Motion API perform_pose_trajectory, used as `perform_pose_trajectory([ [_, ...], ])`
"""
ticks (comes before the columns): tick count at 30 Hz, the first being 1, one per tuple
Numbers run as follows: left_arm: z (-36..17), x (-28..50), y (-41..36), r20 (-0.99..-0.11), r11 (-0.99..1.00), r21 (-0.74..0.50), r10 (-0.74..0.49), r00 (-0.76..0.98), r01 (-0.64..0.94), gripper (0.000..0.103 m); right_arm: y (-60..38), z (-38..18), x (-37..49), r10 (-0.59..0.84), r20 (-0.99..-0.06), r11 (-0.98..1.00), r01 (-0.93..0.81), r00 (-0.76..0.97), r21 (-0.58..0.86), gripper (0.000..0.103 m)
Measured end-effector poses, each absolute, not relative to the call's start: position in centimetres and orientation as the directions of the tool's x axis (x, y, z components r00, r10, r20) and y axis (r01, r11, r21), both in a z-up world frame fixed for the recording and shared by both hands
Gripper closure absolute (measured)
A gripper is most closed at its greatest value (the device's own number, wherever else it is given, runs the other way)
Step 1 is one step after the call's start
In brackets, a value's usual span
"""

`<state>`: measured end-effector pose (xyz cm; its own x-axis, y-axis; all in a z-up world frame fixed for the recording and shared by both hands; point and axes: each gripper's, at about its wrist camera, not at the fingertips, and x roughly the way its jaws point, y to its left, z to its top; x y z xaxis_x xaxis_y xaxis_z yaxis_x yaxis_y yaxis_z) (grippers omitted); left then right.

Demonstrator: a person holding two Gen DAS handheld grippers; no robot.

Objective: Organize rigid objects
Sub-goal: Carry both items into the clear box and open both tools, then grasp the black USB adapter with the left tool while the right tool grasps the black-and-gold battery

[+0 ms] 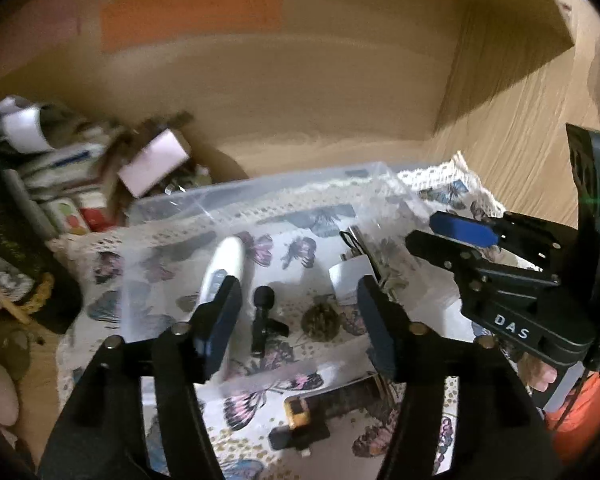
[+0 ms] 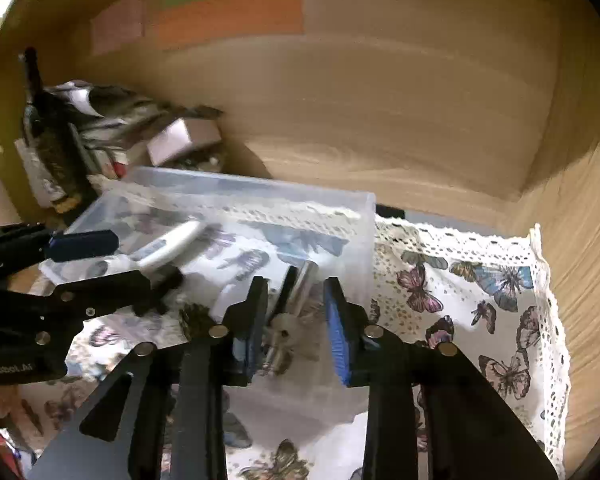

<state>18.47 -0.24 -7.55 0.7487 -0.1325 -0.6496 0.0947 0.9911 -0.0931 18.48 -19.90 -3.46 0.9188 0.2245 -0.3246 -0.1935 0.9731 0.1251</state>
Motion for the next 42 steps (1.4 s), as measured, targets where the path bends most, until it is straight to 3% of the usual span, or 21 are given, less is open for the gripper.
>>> perform_pose_trajectory([
  [5, -6.5, 15.3, 1.2, -0.610, 0.996, -0.068, -0.089, 0.787, 0.060, 0.025, -18.6, -3.1, 15.7, 0.258, -0.281, 0.966, -0.241, 0.924, 0.092, 0.068],
  [11, -7.2, 11.9, 3.1, -0.614, 0.999, -0.039, -0.036, 0.788, 0.016, 0.019, -16.0, -4.5, 13.4, 0.333, -0.290, 0.942, -0.328, 0.897, 0.067, 0.063],
  [15, -8.8, 10.4, 3.8, -0.646, 1.000, -0.027, -0.024, 0.763, 0.008, 0.019, -13.9, -6.1, 13.7, 0.376, -0.342, 0.923, -0.380, 0.861, 0.056, 0.057],
  [25, -13.2, 9.4, 3.4, -0.739, 0.998, -0.042, -0.056, 0.671, 0.037, 0.019, -9.9, -9.9, 18.5, 0.375, -0.545, 0.898, -0.440, 0.750, 0.012, 0.058],
  [28, -14.0, 9.9, 2.5, -0.757, 0.997, -0.056, -0.081, 0.649, 0.060, 0.020, -9.8, -10.0, 18.1, 0.388, -0.537, 0.889, -0.457, 0.749, 0.005, 0.069],
  [32, -14.5, 10.7, 1.2, -0.773, 0.993, -0.074, -0.115, 0.623, 0.092, 0.026, -10.0, -10.1, 16.3, 0.364, -0.512, 0.896, -0.443, 0.778, -0.035, 0.083],
  [40, -15.7, 13.0, -1.4, -0.808, 0.991, -0.051, -0.113, 0.578, 0.123, 0.038, -13.4, -10.2, 13.9, 0.347, -0.465, 0.923, -0.385, 0.814, 0.014, 0.083],
  [42, -15.7, 13.3, -1.9, -0.804, 0.992, -0.016, -0.087, 0.588, 0.125, 0.051, -14.4, -10.2, 13.4, 0.345, -0.450, 0.928, -0.371, 0.823, 0.033, 0.083],
])
